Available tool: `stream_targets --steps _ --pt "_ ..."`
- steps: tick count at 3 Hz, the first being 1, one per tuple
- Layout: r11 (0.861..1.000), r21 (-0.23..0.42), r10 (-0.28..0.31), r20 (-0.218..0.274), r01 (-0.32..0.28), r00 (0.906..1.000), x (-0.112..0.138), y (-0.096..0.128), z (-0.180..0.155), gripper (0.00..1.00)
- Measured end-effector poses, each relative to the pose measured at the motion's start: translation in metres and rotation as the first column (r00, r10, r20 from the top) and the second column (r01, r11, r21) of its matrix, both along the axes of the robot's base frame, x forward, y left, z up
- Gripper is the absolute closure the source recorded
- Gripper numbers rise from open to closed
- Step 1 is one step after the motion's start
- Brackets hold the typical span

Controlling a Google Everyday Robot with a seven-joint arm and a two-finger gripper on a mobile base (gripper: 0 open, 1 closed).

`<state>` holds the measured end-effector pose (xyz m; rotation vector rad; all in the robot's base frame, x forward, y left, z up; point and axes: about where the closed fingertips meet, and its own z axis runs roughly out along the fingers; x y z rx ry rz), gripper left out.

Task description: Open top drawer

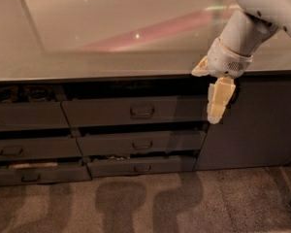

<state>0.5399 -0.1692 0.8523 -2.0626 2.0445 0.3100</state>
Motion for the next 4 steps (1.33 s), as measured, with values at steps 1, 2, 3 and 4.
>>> stream_targets --steps 1,2,3,4 --pt "0.996 -0.065 0.06 -0.024 -0.062 0.9979 -0.002 0.033 -0.017 0.0" --pt "0.985 -0.11 0.129 -0.057 -0.134 0.99 -0.008 0.059 -0.033 0.0" --pt "0.986 -0.094 0.134 -0.051 -0.139 0.9896 -0.005 0.059 -0.035 0.0" --pt "0.982 0.046 0.184 -0.052 -0.182 0.9815 -0.001 0.056 -0.04 0.0"
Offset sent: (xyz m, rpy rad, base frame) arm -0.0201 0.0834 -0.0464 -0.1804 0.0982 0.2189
